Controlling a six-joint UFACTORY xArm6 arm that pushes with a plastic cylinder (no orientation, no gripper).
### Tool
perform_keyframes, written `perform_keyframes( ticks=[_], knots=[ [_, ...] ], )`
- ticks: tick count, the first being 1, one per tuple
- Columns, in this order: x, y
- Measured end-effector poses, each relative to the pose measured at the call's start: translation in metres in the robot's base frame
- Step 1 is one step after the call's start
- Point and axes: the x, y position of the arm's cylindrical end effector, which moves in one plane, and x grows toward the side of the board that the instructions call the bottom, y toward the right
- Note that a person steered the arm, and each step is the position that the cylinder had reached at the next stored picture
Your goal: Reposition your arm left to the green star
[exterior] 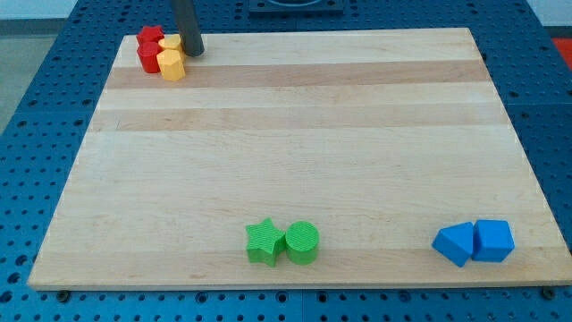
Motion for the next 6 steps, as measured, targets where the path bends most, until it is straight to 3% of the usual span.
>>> perform_keyframes(
  ticks=[1,3,4,6],
  knots=[
    [0.017,0.035],
    [0.197,0.055],
    [0.266,0.051],
    [0.345,0.043]
  ],
)
